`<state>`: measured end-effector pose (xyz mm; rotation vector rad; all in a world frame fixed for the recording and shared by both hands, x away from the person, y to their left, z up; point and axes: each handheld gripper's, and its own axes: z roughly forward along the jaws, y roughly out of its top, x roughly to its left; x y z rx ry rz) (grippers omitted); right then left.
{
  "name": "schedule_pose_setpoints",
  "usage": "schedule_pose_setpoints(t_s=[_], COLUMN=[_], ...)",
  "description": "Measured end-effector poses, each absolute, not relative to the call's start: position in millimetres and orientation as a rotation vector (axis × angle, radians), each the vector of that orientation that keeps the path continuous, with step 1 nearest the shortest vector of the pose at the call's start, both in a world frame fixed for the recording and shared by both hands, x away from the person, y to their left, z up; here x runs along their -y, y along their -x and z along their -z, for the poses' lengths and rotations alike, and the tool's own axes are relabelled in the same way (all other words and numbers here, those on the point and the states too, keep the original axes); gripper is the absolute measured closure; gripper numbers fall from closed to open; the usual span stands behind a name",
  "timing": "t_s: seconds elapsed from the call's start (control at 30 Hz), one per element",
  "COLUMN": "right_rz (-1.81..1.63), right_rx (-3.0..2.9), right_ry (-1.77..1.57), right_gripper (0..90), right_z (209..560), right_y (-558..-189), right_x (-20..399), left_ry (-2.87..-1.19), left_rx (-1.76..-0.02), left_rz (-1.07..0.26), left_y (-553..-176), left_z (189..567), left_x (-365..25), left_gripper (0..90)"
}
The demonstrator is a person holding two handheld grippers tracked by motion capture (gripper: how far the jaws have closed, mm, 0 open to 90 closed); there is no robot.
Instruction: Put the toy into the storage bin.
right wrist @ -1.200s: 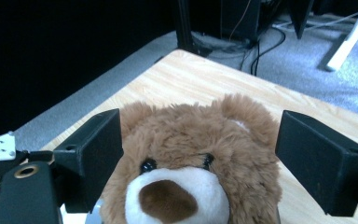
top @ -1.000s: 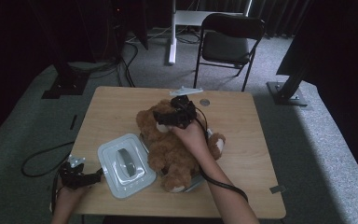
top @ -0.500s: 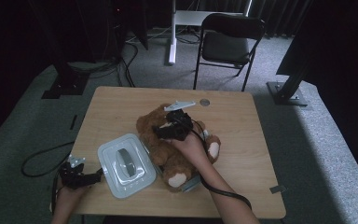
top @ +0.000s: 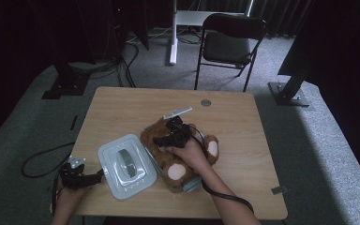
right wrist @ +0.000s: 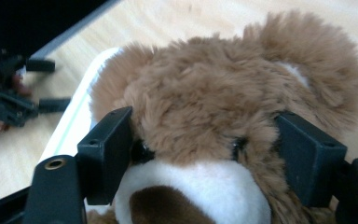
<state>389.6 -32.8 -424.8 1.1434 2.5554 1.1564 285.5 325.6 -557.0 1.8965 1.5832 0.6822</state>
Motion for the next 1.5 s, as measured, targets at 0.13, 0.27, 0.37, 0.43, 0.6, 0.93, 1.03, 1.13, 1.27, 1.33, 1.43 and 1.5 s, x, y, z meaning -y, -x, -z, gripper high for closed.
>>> schedule_pose_setpoints(t_s=[0.13, 0.27, 0.37, 0.43, 0.6, 0.93, 1.03, 1.13, 1.27, 1.33, 1.43, 1.5], right_rz=[-0.98, -0.907, -0.875, -0.878, -0.909, -1.12, -1.155, -1.188, -1.196, -1.198, -1.213, -1.22], right_rx=[-2.622, -2.634, -2.614, -2.599, -2.554, -2.471, -2.441, -2.403, -2.383, -2.374, -2.361, -2.362], right_ry=[-1.117, -1.099, -1.067, -1.056, -1.058, -1.002, -0.99, -0.989, -0.999, -1.01, -1.016, -1.014], right_gripper=[26.4, 26.4, 25.4, 24.2, 23.3, 23.4, 23.8, 23.9, 24.0, 24.1, 29.9, 30.0], right_z=[441, 444, 444, 443, 434, 386, 379, 373, 372, 372, 374, 375], right_y=[-393, -395, -392, -390, -385, -358, -351, -344, -339, -337, -333, -330], right_x=[17, 11, 8, 9, 13, 42, 53, 67, 84, 92, 104, 111], left_ry=[-1.895, -1.895, -1.896, -1.897, -1.894, -1.894, -1.894, -1.894, -1.895, -1.895, -1.896, -1.892], left_rx=[-1.585, -1.585, -1.584, -1.583, -1.584, -1.584, -1.585, -1.585, -1.584, -1.584, -1.583, -1.586], left_rz=[-0.681, -0.681, -0.682, -0.682, -0.683, -0.681, -0.681, -0.681, -0.681, -0.681, -0.683, -0.68], left_y=[-285, -285, -285, -285, -286, -286, -286, -286, -286, -286, -286, -285], left_z=[557, 557, 557, 557, 557, 557, 557, 557, 557, 557, 557, 557], left_x=[-326, -325, -326, -326, -326, -326, -326, -326, -326, -326, -326, -325], left_gripper=[1.6, 1.6, 1.6, 1.6, 1.6, 1.6, 1.6, 1.6, 1.6, 1.6, 1.6, 1.6])
